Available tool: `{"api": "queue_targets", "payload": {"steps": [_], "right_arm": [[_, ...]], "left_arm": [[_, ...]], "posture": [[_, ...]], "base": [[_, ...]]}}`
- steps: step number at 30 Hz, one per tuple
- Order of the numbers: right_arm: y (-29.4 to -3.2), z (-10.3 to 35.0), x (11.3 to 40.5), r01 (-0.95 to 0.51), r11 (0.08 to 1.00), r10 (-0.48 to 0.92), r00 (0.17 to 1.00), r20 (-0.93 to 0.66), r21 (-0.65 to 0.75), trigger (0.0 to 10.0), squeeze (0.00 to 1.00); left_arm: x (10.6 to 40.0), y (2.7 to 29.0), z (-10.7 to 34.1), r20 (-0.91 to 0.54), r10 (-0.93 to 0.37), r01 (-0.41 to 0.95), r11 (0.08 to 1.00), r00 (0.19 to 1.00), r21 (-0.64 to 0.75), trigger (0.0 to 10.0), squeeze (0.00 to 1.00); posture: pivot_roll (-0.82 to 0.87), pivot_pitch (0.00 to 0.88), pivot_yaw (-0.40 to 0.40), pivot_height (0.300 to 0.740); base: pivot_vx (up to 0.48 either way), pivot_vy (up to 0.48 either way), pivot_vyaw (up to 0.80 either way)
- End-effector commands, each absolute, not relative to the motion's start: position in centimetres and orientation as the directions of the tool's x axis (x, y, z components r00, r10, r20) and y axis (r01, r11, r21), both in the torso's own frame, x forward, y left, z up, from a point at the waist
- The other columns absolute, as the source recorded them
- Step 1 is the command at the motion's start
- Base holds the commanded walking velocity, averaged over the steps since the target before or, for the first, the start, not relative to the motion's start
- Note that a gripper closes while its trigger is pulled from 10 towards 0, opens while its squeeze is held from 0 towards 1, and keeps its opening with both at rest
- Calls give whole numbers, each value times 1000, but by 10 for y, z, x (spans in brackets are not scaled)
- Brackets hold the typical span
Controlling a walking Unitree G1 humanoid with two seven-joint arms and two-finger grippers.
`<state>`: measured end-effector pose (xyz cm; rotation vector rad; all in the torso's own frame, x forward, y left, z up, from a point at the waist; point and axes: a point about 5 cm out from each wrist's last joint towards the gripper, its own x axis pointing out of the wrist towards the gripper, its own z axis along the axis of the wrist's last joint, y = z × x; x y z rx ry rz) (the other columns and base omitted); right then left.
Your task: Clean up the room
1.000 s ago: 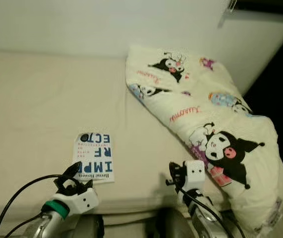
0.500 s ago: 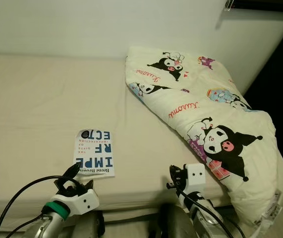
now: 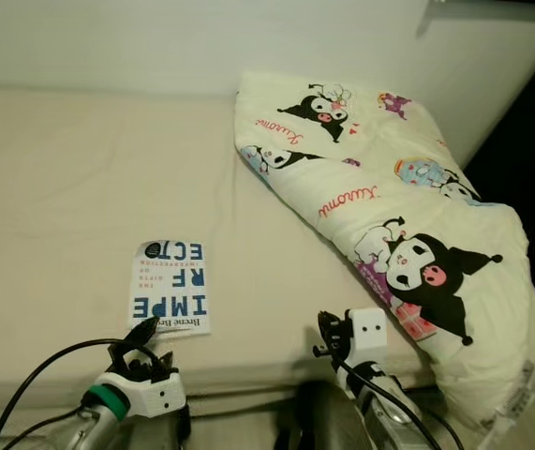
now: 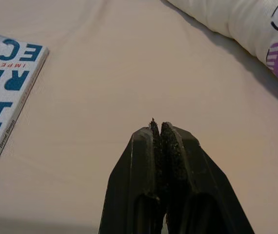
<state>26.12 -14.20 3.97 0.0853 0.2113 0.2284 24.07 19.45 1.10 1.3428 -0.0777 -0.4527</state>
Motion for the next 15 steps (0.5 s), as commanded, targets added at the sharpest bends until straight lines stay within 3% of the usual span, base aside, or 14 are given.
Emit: {"api": "queue_targets", "payload": {"steps": [1,4,5,6,7,8,15], "right_arm": [[-146,37,258,-217,971,235,947,-219,104,10000,0],[-155,39,255,-201,975,217,951,-222,90,10000,0],[-156,39,254,-198,976,213,951,-222,88,10000,0],[-157,39,253,-196,977,211,952,-223,87,10000,0],[-158,39,251,-195,977,210,952,-224,86,10000,0],[-158,39,250,-194,977,209,951,-226,85,10000,0],[-156,39,244,-202,976,216,947,-237,86,10000,0]], "left_arm": [[239,200,6,-239,-361,295,107,901,950,10000,1000],[250,214,7,-251,-285,284,77,925,956,10000,1000],[251,216,7,-247,-266,275,75,932,958,10000,922],[253,219,8,-234,-248,258,68,940,964,10000,514],[255,221,9,-218,-233,237,59,948,970,10000,388],[257,223,11,-202,-219,220,64,955,973,10000,0],[256,221,4,-217,-218,242,92,951,966,10000,0]], "posture": [[55,106,-67,600],[38,120,-68,600],[31,126,-70,600],[31,126,-70,600],[24,132,-72,600],[24,132,-72,600],[7,147,-83,600]], "base": [[0,0,0],[0,0,0],[0,0,0],[0,0,0],[0,0,0],[0,0,0],[0,0,0]]}}
